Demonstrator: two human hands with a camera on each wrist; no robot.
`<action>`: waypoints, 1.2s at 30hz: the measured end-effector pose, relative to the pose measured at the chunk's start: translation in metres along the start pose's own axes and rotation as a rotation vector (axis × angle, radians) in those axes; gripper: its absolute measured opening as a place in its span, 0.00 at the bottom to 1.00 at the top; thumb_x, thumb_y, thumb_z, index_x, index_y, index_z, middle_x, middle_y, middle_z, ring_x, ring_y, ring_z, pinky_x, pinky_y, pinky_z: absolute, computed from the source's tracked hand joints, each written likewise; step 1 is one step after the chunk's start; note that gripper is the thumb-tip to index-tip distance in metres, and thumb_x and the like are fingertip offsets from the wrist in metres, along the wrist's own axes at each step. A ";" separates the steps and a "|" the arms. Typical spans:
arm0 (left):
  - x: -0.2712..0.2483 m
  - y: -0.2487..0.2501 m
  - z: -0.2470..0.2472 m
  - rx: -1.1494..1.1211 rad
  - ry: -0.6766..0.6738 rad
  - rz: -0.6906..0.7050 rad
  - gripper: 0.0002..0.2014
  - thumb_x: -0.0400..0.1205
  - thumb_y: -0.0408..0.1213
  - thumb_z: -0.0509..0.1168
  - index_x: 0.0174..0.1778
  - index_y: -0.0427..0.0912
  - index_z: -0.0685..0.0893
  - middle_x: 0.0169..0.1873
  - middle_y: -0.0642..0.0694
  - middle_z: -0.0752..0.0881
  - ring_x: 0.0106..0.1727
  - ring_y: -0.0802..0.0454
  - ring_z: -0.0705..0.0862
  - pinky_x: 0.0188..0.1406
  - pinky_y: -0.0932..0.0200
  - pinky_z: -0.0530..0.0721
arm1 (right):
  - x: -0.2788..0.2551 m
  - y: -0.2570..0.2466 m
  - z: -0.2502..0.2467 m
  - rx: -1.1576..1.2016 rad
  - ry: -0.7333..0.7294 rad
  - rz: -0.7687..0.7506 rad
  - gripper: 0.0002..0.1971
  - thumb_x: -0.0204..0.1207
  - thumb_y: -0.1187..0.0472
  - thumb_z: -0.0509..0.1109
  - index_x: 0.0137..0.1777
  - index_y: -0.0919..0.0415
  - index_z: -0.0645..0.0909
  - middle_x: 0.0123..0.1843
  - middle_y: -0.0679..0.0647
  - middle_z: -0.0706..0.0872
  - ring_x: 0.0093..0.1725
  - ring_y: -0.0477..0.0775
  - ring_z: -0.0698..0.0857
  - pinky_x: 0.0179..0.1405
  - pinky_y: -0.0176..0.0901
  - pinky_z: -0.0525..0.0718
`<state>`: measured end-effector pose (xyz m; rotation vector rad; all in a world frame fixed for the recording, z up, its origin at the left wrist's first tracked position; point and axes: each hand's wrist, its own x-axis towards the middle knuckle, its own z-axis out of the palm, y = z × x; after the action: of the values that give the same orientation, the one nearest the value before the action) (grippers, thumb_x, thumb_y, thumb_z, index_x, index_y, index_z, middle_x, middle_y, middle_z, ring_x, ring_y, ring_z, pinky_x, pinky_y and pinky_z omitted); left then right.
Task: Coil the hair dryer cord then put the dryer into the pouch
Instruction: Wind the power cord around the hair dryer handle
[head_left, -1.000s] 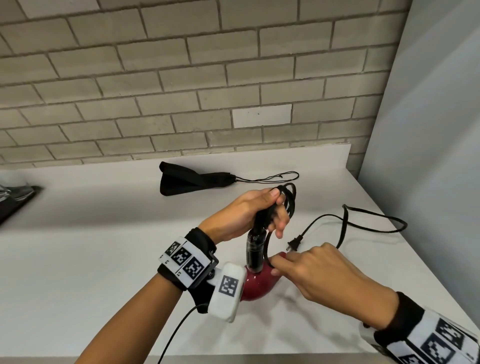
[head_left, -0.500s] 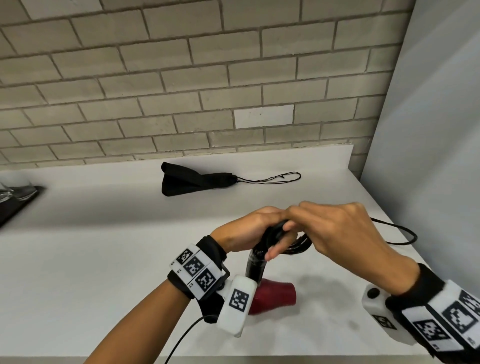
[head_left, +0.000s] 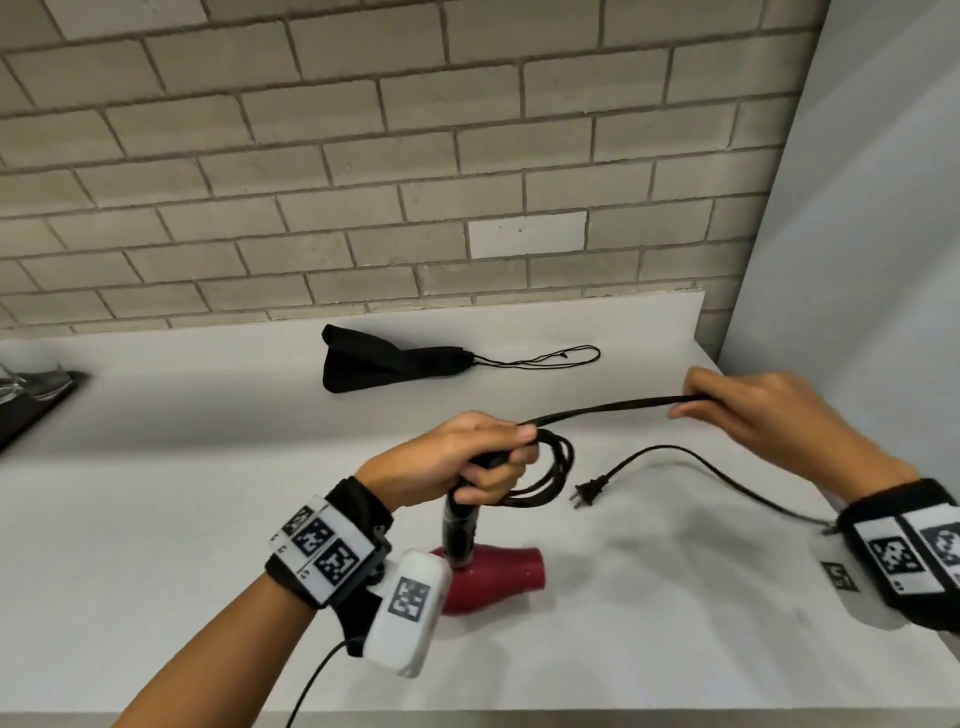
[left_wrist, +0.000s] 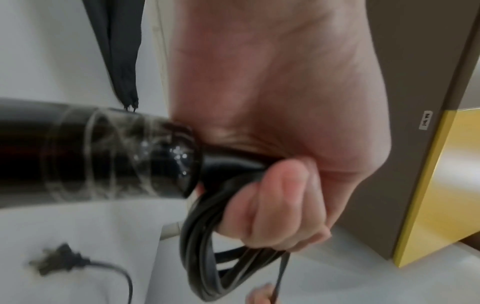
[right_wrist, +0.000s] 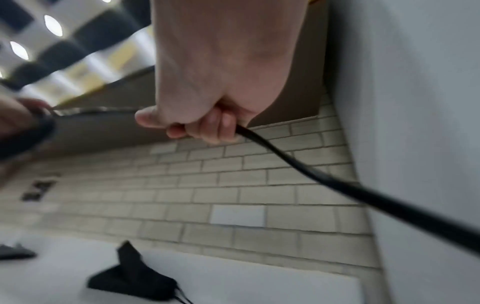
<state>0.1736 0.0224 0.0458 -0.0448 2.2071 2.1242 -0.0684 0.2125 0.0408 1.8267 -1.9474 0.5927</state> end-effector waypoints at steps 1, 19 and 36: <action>-0.005 0.000 -0.005 0.023 0.008 -0.009 0.15 0.87 0.42 0.52 0.35 0.42 0.71 0.17 0.55 0.60 0.15 0.57 0.60 0.19 0.66 0.61 | -0.007 0.012 0.000 -0.056 0.000 0.010 0.28 0.80 0.33 0.43 0.38 0.55 0.71 0.24 0.51 0.83 0.21 0.61 0.77 0.13 0.44 0.70; -0.080 0.014 -0.079 -0.165 0.238 0.068 0.17 0.80 0.50 0.65 0.35 0.40 0.76 0.16 0.55 0.63 0.14 0.58 0.63 0.19 0.63 0.62 | -0.106 0.095 0.030 -0.147 -0.507 0.742 0.46 0.67 0.23 0.36 0.30 0.56 0.87 0.25 0.55 0.76 0.27 0.59 0.77 0.29 0.45 0.76; -0.015 -0.006 -0.032 -0.164 0.081 0.052 0.16 0.87 0.45 0.51 0.36 0.41 0.73 0.17 0.55 0.62 0.16 0.58 0.62 0.21 0.63 0.60 | -0.111 0.081 0.067 0.286 -0.644 0.938 0.24 0.76 0.68 0.66 0.56 0.35 0.64 0.61 0.62 0.78 0.66 0.66 0.77 0.61 0.48 0.77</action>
<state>0.1876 -0.0104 0.0422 -0.0862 2.0916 2.3680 -0.1423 0.2710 -0.0793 1.2106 -3.3351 0.5958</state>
